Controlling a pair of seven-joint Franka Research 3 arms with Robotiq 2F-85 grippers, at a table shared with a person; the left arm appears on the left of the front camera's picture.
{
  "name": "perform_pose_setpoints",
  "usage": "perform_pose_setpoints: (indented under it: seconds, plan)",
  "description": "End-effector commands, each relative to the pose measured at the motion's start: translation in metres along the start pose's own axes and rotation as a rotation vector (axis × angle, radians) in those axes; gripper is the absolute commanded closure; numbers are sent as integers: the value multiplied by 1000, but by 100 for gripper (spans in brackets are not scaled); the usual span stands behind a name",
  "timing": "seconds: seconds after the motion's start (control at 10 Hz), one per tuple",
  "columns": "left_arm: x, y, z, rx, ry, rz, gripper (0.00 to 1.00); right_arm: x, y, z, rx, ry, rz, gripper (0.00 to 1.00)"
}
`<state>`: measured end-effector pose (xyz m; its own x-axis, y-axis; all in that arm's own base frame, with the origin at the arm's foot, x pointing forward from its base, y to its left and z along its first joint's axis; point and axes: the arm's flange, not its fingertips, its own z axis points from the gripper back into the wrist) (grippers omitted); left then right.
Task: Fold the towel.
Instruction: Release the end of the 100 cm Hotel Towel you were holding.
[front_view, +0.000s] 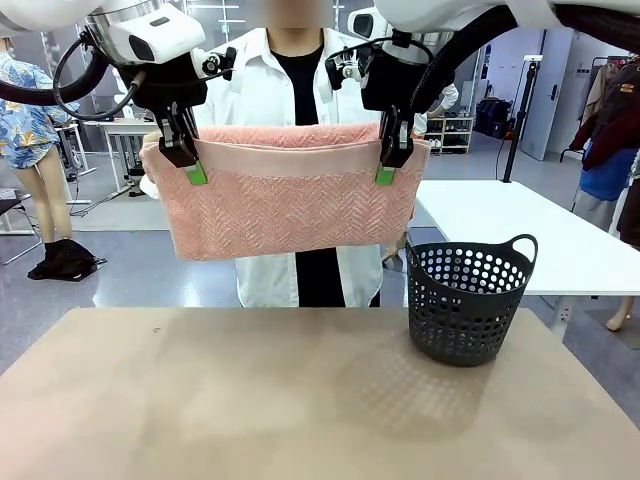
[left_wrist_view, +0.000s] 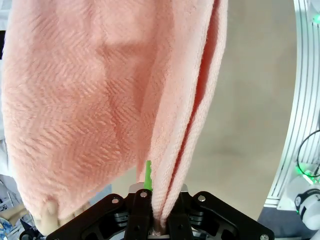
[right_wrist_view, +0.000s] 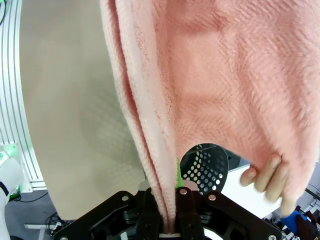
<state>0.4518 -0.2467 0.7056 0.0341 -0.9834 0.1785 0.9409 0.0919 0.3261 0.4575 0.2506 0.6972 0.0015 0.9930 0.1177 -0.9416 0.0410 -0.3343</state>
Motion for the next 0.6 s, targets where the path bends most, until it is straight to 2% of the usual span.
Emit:
perform_pose_setpoints:
  seconds: [0.0,0.5]
  plan:
    - [-2,1,2,2,1,-6,100,-3,0,3,-5,3,17,100]
    - [-2,1,2,2,1,-6,100,-3,0,3,-5,3,17,100]
